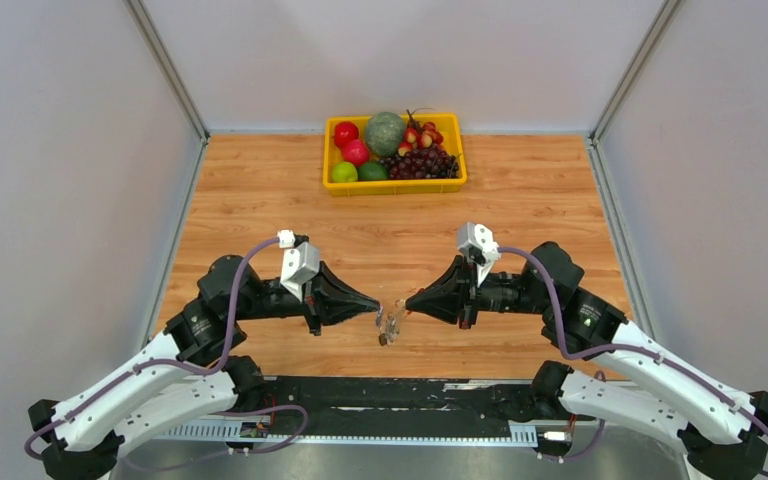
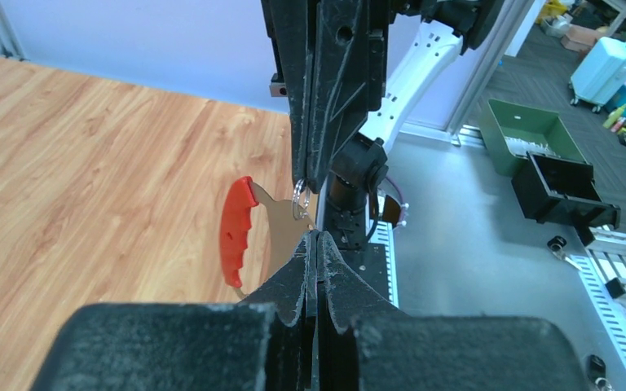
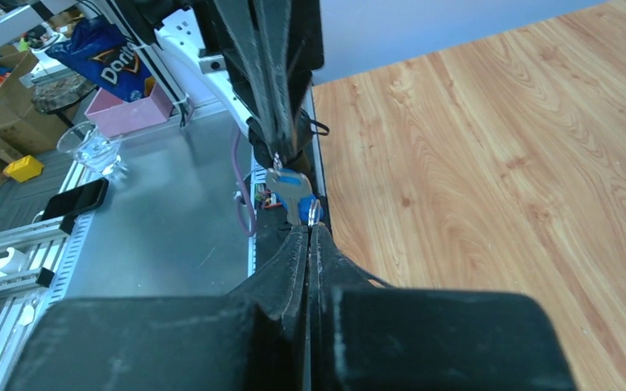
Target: Put the keys on the keyring
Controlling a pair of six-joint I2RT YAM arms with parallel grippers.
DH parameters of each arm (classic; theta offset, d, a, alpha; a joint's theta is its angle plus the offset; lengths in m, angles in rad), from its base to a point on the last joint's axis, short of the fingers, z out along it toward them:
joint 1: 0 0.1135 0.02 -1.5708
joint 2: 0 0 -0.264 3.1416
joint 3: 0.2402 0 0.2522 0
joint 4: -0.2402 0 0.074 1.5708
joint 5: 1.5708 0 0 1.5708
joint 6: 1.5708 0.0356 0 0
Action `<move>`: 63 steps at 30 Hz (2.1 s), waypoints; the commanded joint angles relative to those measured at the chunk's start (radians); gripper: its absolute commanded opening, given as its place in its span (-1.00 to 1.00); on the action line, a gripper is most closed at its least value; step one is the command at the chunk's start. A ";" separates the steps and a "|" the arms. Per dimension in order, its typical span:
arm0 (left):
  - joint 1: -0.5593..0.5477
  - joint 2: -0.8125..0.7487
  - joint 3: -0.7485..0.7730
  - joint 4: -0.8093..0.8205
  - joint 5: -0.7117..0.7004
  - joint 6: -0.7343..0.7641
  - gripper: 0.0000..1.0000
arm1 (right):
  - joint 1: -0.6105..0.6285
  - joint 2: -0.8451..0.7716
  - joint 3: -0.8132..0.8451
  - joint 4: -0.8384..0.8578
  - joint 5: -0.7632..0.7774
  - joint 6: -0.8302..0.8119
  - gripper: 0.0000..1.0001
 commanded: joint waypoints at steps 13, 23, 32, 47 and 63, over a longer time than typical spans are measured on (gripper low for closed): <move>-0.002 0.046 0.037 0.058 0.090 0.000 -1.00 | 0.068 0.050 0.120 0.096 -0.007 -0.044 -1.00; -0.002 0.044 0.035 0.084 0.105 -0.002 -1.00 | 0.096 0.066 0.120 0.094 0.013 -0.076 -1.00; -0.002 0.034 0.032 0.080 0.103 -0.002 -1.00 | 0.103 0.049 0.115 0.090 0.005 -0.080 -1.00; -0.002 0.037 0.044 0.090 0.106 -0.022 -1.00 | 0.154 0.027 0.099 0.070 0.070 -0.156 -1.00; -0.003 0.030 0.060 0.086 0.120 -0.058 -1.00 | 0.308 -0.001 0.070 0.081 0.278 -0.421 -1.00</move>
